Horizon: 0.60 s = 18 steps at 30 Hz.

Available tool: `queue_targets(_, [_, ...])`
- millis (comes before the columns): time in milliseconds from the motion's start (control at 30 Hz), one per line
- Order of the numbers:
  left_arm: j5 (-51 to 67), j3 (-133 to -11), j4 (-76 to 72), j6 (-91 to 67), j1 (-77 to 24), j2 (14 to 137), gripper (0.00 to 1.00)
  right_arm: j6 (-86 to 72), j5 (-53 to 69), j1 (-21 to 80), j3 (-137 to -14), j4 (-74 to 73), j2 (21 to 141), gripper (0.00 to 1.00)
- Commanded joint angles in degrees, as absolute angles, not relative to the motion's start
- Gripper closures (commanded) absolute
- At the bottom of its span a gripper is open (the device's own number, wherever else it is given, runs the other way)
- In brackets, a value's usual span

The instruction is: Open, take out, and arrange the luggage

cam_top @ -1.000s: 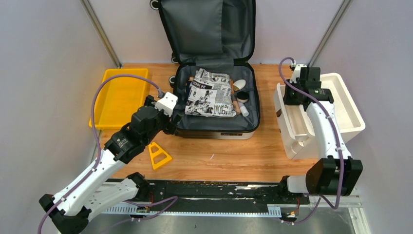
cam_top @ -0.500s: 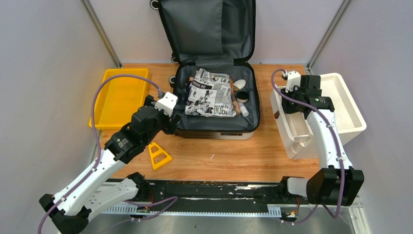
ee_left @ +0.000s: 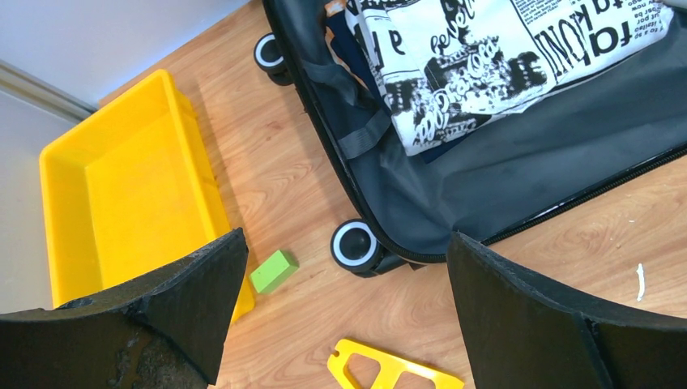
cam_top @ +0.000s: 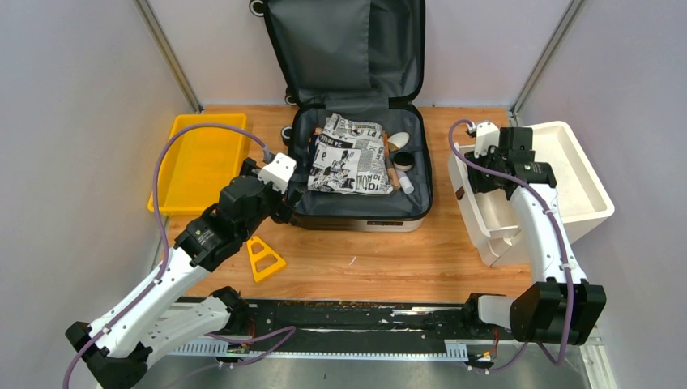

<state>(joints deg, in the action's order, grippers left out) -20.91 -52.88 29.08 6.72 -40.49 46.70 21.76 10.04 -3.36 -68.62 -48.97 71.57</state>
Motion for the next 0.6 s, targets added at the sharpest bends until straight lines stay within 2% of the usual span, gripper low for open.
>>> queue_targets(0, [-21.5, -52.99, 28.78, 7.28, -40.61, 46.54, 0.01, 21.77, 5.51, -4.39, -69.46, -52.13, 71.11, 0.72])
queue_targets(133, [-21.68, -53.0, 28.83, 7.27, -40.61, 46.37, 0.01, 20.47, 7.76, -4.4, -71.55, -52.2, 70.32, 0.61])
queue_targets(267, [-21.71, -53.0, 28.83, 7.21, -40.65, 46.24, 0.01, 16.56, 14.75, -3.89, -74.44, -50.46, 67.5, 0.64])
queue_targets(567, [-21.54, -53.13, 28.74, 7.05, -40.65, 45.97, 0.01, 6.0, 21.34, -2.02, -83.06, -47.56, 64.02, 0.69])
